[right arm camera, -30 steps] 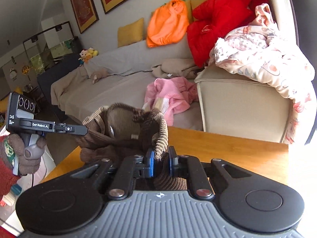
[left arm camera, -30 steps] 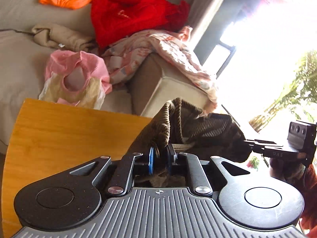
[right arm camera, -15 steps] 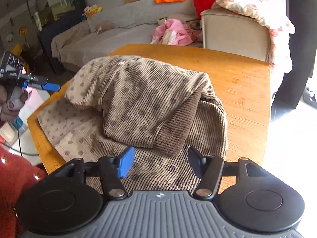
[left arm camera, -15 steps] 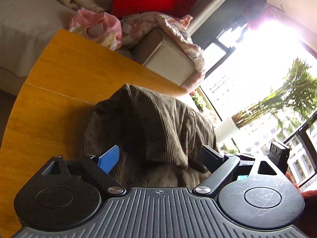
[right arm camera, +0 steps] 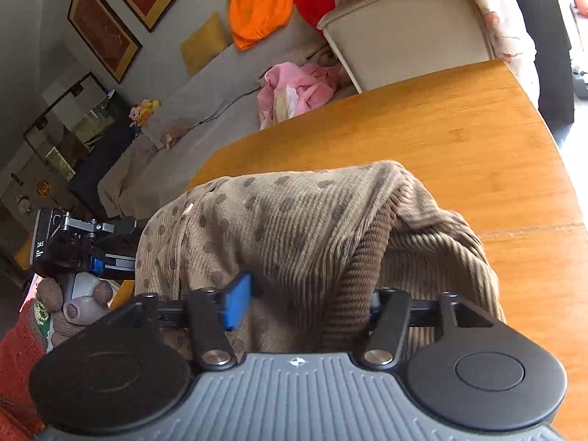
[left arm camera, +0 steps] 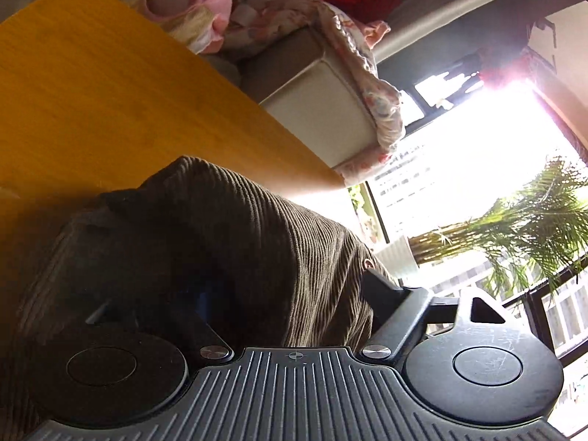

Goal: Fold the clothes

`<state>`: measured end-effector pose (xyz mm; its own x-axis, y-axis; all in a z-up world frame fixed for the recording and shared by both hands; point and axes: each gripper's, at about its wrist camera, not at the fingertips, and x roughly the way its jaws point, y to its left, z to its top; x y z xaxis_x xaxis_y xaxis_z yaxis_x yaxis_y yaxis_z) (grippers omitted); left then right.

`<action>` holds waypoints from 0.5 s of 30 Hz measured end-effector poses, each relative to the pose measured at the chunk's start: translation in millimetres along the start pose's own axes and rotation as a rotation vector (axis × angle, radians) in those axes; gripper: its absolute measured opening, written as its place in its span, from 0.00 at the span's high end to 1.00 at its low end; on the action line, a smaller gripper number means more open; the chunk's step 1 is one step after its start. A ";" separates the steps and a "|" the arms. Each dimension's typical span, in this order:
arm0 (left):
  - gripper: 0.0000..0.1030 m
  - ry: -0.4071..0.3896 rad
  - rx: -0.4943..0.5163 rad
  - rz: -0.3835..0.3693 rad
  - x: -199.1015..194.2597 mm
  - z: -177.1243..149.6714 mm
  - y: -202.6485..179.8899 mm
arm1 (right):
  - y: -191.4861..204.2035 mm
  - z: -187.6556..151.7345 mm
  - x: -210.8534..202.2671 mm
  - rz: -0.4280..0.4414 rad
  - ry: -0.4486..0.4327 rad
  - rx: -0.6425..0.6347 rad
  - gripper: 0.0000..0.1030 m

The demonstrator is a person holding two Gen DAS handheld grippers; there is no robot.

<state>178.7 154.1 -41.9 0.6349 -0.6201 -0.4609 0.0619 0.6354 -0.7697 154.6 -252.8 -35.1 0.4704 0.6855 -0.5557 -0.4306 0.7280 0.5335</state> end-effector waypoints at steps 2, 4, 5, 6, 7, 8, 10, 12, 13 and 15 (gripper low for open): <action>0.61 -0.018 0.019 0.017 4.6 16.5 -4.6 | 0.3 18.0 8.4 -0.007 -0.030 -0.001 0.73; 0.69 -0.046 0.048 0.022 2.1 30.4 -13.7 | 3.1 38.1 7.6 -0.021 -0.075 -0.006 0.78; 0.74 -0.064 0.071 0.021 -3.5 33.6 -21.0 | 5.3 44.3 2.7 -0.019 -0.092 -0.006 0.81; 0.77 -0.081 0.098 0.013 -11.7 34.0 -29.0 | 8.2 48.6 -4.1 -0.011 -0.106 -0.010 0.82; 0.78 -0.093 0.120 0.003 -19.4 32.2 -36.2 | 12.2 50.4 -11.8 -0.002 -0.116 -0.021 0.82; 0.79 -0.107 0.147 -0.013 -30.4 27.4 -46.2 | 17.7 48.2 -21.1 0.009 -0.122 -0.041 0.82; 0.79 -0.122 0.182 -0.045 -52.4 9.9 -60.5 | 28.3 36.5 -40.0 0.035 -0.118 -0.070 0.82; 0.79 -0.121 0.208 -0.065 -72.7 -13.8 -66.3 | 35.3 17.6 -57.2 0.062 -0.100 -0.085 0.82; 0.79 -0.118 0.220 -0.072 -81.4 -26.1 -68.0 | 36.6 6.7 -63.1 0.069 -0.086 -0.086 0.82; 0.79 -0.105 0.224 -0.056 -93.9 -54.4 -61.2 | 38.0 -17.2 -73.2 0.071 -0.056 -0.090 0.82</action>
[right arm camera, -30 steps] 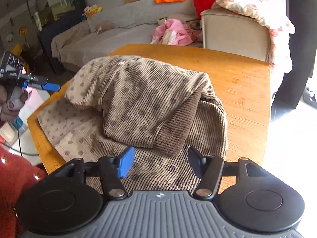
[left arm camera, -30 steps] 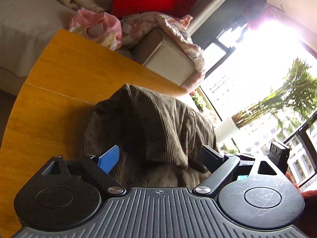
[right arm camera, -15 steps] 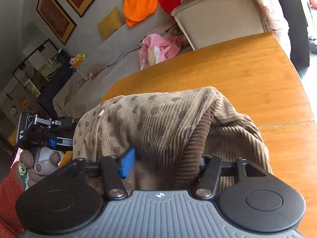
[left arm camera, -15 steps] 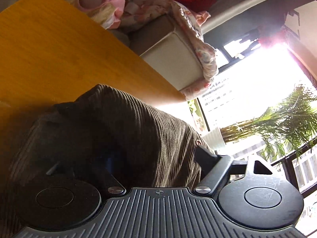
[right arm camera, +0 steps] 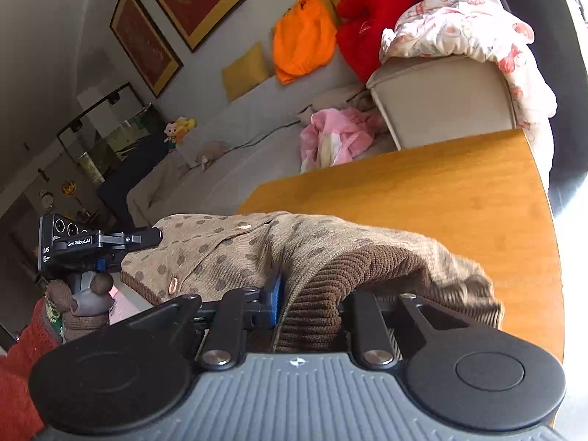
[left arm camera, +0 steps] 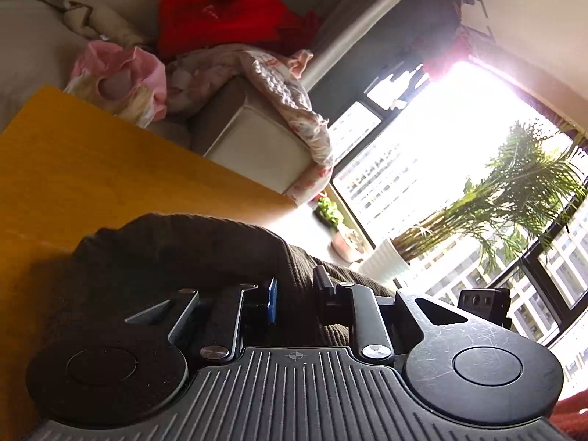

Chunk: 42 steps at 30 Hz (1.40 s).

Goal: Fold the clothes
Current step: 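Release the fabric and press the folded bundle flat with both grippers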

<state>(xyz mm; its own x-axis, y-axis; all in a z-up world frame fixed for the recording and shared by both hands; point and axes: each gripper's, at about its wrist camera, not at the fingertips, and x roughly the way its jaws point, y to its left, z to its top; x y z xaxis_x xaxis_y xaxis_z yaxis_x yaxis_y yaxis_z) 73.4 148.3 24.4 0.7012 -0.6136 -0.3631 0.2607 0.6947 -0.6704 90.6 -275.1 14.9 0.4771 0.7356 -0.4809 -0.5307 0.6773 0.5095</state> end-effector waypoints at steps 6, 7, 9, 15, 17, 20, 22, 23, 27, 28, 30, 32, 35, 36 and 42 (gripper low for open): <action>0.82 0.057 -0.121 0.103 0.3 -43.0 42.1 | -0.5 -50.2 24.6 -0.124 0.082 -0.056 0.82; 0.82 0.058 -0.137 0.111 4.6 -41.3 46.4 | -1.2 -49.6 28.6 -0.118 0.076 -0.050 0.82; 0.80 0.042 -0.129 0.110 8.7 -32.7 46.1 | 0.1 -43.4 33.7 -0.114 0.059 -0.053 0.82; 0.65 -0.066 -0.033 0.070 -0.6 -1.3 19.6 | 0.7 -39.7 40.3 -0.136 0.044 -0.073 0.76; 0.51 -0.075 0.026 0.088 -6.8 -0.3 7.1 | -0.5 -43.0 32.0 -0.165 0.047 -0.101 0.65; 0.37 -0.051 0.026 0.055 -7.6 -9.3 -0.7 | -3.0 -41.0 8.9 -0.209 0.018 -0.124 0.44; 0.25 -0.022 -0.009 0.010 -2.3 -18.3 -2.2 | -5.5 -31.2 -5.0 -0.219 -0.026 -0.122 0.36; 0.20 -0.003 -0.033 -0.019 3.0 -24.1 -0.5 | -6.0 -24.3 -11.0 -0.216 -0.053 -0.117 0.32; 0.13 0.074 -0.125 -0.051 34.7 -40.6 13.5 | -3.4 3.0 0.7 -0.121 -0.111 -0.090 0.25; 0.13 0.098 -0.152 -0.036 44.4 -43.7 18.8 | -2.6 9.7 7.8 -0.092 -0.118 -0.082 0.22; 0.14 0.131 -0.199 -0.002 62.6 -48.1 32.8 | -2.1 21.2 25.1 -0.045 -0.117 -0.069 0.20; 0.13 0.133 -0.198 -0.002 69.3 -43.3 37.4 | -7.0 24.0 62.7 -0.081 -0.035 -0.087 0.20; 0.13 0.152 -0.188 0.006 80.0 -28.7 43.0 | -17.2 17.9 101.9 -0.175 0.069 -0.163 0.19; 0.13 0.157 -0.182 0.004 85.3 -22.3 46.0 | -17.5 18.1 103.4 -0.183 0.062 -0.182 0.18; 0.14 0.179 -0.131 0.008 137.0 32.0 61.7 | -29.5 16.6 94.6 -0.228 0.026 -0.168 0.16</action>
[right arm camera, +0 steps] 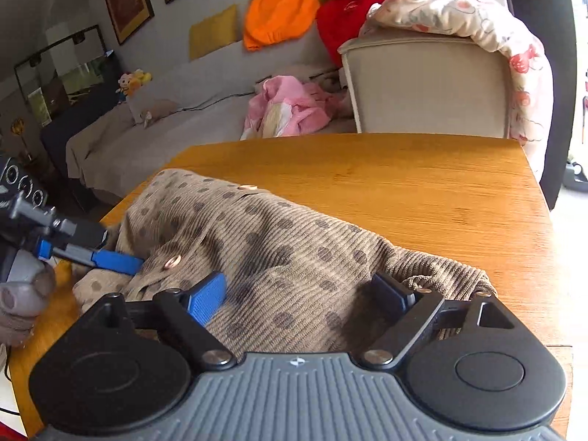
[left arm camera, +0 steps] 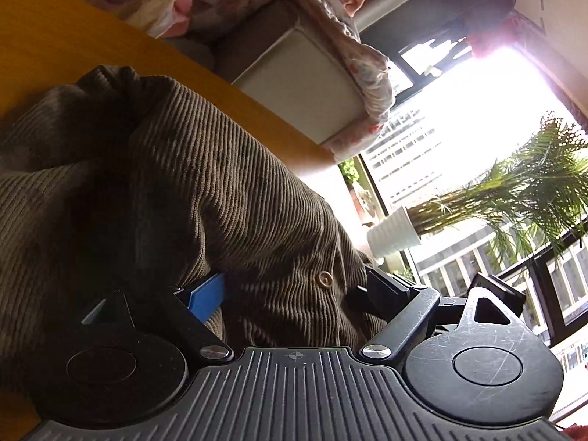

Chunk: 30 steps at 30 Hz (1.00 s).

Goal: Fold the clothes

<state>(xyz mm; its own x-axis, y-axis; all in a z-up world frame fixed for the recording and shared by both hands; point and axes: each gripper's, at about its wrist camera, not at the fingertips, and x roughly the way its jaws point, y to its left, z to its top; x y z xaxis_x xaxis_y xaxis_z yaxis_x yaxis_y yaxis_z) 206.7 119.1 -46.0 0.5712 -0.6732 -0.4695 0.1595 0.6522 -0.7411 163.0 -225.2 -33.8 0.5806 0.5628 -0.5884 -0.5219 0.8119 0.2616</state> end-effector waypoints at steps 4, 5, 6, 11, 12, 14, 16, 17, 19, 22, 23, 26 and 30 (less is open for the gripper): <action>0.14 -0.036 0.057 0.038 30.3 43.4 -0.7 | 7.8 -11.9 -15.4 -0.017 0.023 -0.022 0.13; 0.14 -0.051 0.068 0.056 34.7 52.7 -0.3 | 18.7 -16.0 -19.2 -0.001 0.046 -0.052 0.06; 0.14 -0.063 0.066 0.080 38.5 62.7 1.2 | 31.4 -21.5 -22.8 0.026 0.068 -0.086 0.00; 0.11 -0.099 0.035 0.099 25.4 84.2 -6.1 | 77.1 -29.8 -49.0 0.108 0.083 -0.240 0.00; 0.08 -0.110 0.054 0.088 18.4 84.7 -11.6 | 76.7 -24.7 -58.9 0.095 0.043 -0.255 0.00; 0.06 -0.124 0.102 0.040 6.7 76.3 -30.2 | 67.9 -11.2 -73.7 0.008 -0.044 -0.275 0.00; 0.04 -0.120 0.115 -0.036 5.1 65.1 -45.2 | 53.7 1.6 -68.5 -0.123 -0.082 -0.289 0.00; 0.04 -0.110 0.114 -0.069 10.5 59.2 -51.3 | 45.8 7.7 -62.8 -0.194 -0.092 -0.296 0.00; 0.04 -0.088 0.115 -0.102 28.3 48.8 -60.0 | 32.8 10.2 -40.2 -0.304 -0.053 -0.298 0.00; 0.04 -0.023 0.110 -0.035 63.1 41.6 -55.1 | 24.6 -8.0 -8.8 -0.388 0.050 -0.303 0.00; 0.04 -0.003 0.104 0.003 71.8 40.1 -48.8 | 27.2 -16.3 -11.4 -0.397 0.032 -0.295 0.00; 0.04 0.011 0.093 -0.008 80.1 44.4 -25.2 | 40.4 -32.8 -28.6 -0.368 0.048 -0.289 0.00; 0.04 -0.056 0.035 -0.024 62.7 56.3 -10.9 | 51.0 -49.7 -41.0 -0.221 0.125 -0.218 0.00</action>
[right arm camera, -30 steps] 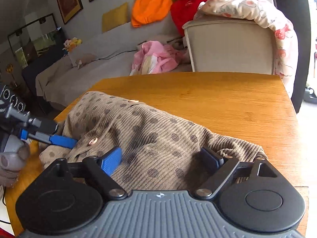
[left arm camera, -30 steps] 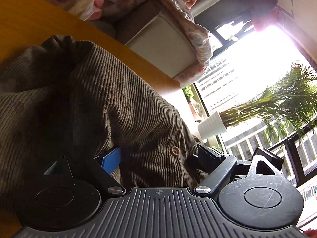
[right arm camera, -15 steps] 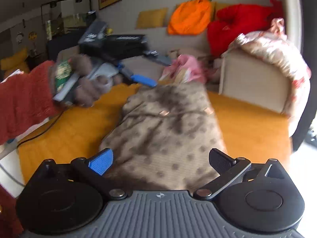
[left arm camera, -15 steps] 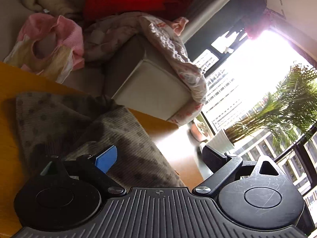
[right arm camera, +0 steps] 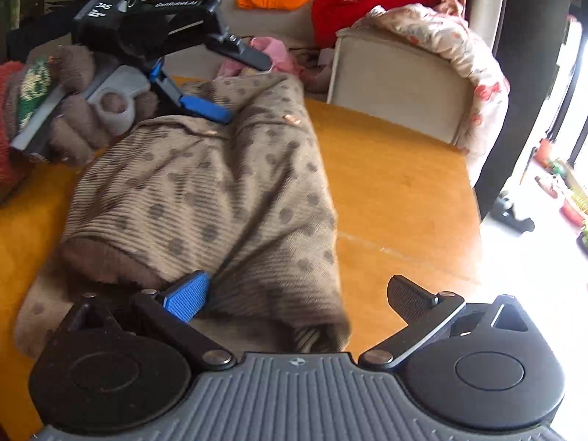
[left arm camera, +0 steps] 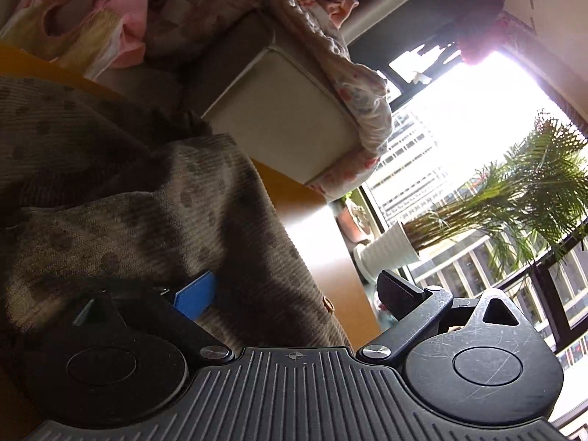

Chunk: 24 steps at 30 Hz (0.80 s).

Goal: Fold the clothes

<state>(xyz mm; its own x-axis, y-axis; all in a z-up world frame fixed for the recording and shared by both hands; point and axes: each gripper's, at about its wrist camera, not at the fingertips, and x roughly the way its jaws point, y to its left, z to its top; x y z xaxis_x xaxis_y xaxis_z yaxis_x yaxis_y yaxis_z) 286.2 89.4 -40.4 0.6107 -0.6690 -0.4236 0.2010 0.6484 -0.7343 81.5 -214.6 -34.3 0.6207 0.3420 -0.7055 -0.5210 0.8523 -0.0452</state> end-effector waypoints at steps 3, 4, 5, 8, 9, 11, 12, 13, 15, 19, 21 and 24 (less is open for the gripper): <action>0.04 -0.035 0.014 0.017 -29.1 -4.9 -6.0 | 9.8 0.8 -7.8 0.098 0.011 -0.024 0.00; 0.04 -0.047 0.017 -0.006 -40.9 -9.1 -7.5 | 8.7 5.3 -12.4 0.091 -0.022 -0.041 0.00; 0.03 -0.069 0.020 -0.021 -51.8 -12.8 -9.4 | 4.8 12.9 -16.6 0.078 -0.062 -0.046 0.00; 0.02 -0.138 0.003 -0.011 -74.7 -21.2 -2.2 | -19.7 51.5 -16.6 0.020 -0.180 -0.008 0.00; 0.02 -0.146 -0.014 -0.002 -76.8 -21.9 3.8 | -26.4 67.0 -9.8 0.003 -0.200 0.003 0.00; 0.02 -0.147 -0.060 0.039 -74.8 -20.6 18.1 | -37.5 97.1 8.3 -0.034 -0.228 0.014 0.00; 0.02 -0.139 -0.084 0.056 -70.4 -18.8 25.8 | -39.2 110.9 24.7 -0.061 -0.221 -0.001 0.00; 0.02 -0.131 -0.106 0.068 -66.1 -16.6 32.7 | -37.9 119.9 41.8 -0.088 -0.204 -0.023 0.00; 0.02 -0.124 -0.143 0.065 -58.3 -11.8 44.0 | -28.5 127.9 77.7 -0.145 -0.146 -0.083 0.00; 0.02 -0.126 -0.127 0.070 -51.6 -1.0 48.3 | -23.5 110.5 101.6 -0.179 -0.103 -0.085 0.00; 0.02 -0.125 -0.107 0.082 -47.1 5.8 46.8 | -27.3 99.7 93.7 -0.174 -0.099 -0.023 0.00; 0.02 -0.131 -0.083 0.085 -36.2 20.4 41.1 | -27.0 79.1 74.3 -0.183 -0.086 0.021 0.00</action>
<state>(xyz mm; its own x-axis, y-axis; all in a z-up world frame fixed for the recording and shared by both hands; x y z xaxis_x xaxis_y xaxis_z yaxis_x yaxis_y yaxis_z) 288.0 147.7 -44.4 0.7185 -0.5567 -0.4170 0.0838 0.6644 -0.7426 188.0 -180.9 -29.6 0.7524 0.2123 -0.6235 -0.3831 0.9111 -0.1520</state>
